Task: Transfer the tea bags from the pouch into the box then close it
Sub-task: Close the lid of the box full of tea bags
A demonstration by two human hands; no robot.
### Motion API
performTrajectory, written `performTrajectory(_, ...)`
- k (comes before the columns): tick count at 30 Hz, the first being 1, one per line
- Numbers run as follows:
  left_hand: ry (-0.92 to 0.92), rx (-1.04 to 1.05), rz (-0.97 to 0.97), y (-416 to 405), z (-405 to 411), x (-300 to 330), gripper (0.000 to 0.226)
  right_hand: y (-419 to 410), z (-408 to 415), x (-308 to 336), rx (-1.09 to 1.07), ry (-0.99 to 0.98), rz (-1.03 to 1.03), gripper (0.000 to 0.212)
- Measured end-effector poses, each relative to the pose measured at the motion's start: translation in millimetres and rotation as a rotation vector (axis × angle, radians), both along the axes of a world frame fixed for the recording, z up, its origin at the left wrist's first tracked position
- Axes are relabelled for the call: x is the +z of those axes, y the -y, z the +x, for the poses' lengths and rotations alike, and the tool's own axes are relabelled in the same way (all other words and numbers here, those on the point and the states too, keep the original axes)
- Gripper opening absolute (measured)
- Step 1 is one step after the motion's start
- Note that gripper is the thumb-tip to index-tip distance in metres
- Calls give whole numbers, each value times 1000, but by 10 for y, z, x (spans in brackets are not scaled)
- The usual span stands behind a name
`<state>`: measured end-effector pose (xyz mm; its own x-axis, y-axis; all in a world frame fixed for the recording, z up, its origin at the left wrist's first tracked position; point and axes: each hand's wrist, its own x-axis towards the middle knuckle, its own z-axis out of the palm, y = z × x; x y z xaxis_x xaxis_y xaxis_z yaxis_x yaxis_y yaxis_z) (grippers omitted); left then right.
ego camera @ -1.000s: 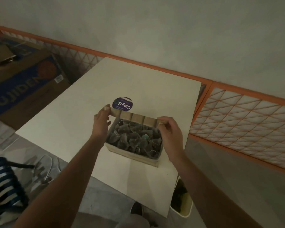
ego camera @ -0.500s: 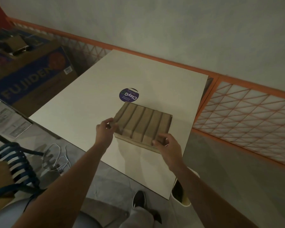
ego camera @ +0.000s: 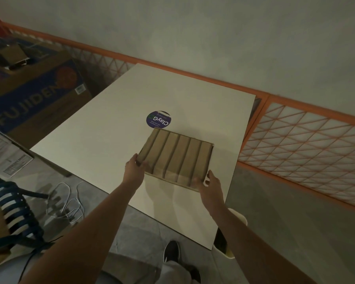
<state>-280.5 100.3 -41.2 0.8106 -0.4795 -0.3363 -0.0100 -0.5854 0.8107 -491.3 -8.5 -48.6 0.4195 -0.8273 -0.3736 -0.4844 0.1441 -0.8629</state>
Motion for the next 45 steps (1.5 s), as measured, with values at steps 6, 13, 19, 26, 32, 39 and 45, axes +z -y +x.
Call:
performTrajectory(6,-93,-39,-77,39,51,-33,24,-49,64,29,58,41,-90,38)
performTrajectory(13,-155,6,-160,101,132,-18,33,50,155,78,24,112,-59,36)
performTrajectory(19,-146,12,-229,283,416,146,32,240,470,215,32,127,-78,40)
performTrajectory(26,-136,-40,-277,594,1086,364,25,552,1140,371,-24,118,-130,35)
performTrajectory(32,-146,-93,-258,906,1878,397,24,766,1934,369,-145,102,-118,38)
performTrajectory(39,-194,-198,-199,1239,2682,282,29,958,2668,238,-299,105,19,48)
performTrajectory(45,-234,-279,-200,1554,2997,165,28,1159,2953,217,-361,86,6,47)
